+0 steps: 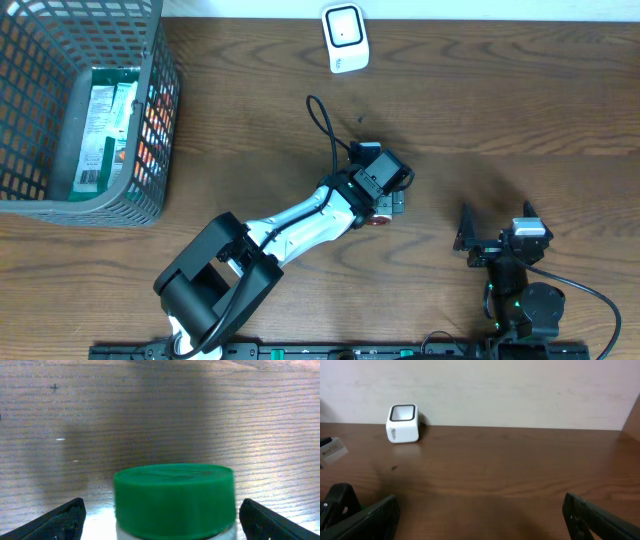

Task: Scan the item barcode
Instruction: 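Hold the jar in front of the scanner with the left gripper, then set the jar down on the table and release it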

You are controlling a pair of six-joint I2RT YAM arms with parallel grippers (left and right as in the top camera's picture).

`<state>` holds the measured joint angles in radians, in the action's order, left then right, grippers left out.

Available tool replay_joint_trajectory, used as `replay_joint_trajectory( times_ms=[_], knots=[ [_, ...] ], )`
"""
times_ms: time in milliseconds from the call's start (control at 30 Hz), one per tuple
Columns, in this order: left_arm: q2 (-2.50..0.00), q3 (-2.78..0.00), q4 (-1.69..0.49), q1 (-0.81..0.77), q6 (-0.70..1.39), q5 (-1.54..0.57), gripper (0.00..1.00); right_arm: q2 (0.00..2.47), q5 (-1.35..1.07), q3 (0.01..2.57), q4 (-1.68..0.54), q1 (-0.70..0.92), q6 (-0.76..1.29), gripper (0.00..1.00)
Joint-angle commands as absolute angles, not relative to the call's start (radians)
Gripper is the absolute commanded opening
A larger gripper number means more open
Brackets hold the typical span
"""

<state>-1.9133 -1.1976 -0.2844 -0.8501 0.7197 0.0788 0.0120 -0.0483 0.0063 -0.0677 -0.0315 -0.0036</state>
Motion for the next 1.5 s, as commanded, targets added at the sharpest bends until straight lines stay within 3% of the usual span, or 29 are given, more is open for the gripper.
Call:
replay_joint_trajectory(
  times_ms=[0, 967, 1233, 1467],
  knots=[
    [-1.917, -1.235, -0.282, -0.845, 0.679, 0.098, 0.98, 0.007, -0.042, 0.005, -0.072, -0.018, 0.003, 0.99],
    [-1.877, -1.256, -0.335, -0.841, 0.62, 0.095, 0.98, 0.007, -0.042, 0.006, -0.072, -0.018, 0.003, 0.99],
    [-1.768, -1.296, -0.444, -0.786, 0.595, 0.096, 0.98, 0.007, -0.042, 0.006, -0.072, -0.018, 0.003, 0.99],
    [-1.599, -1.339, -0.546, -0.693, 0.418, 0.095, 0.98, 0.007, -0.042, 0.006, -0.072, -0.018, 0.003, 0.99]
  ],
)
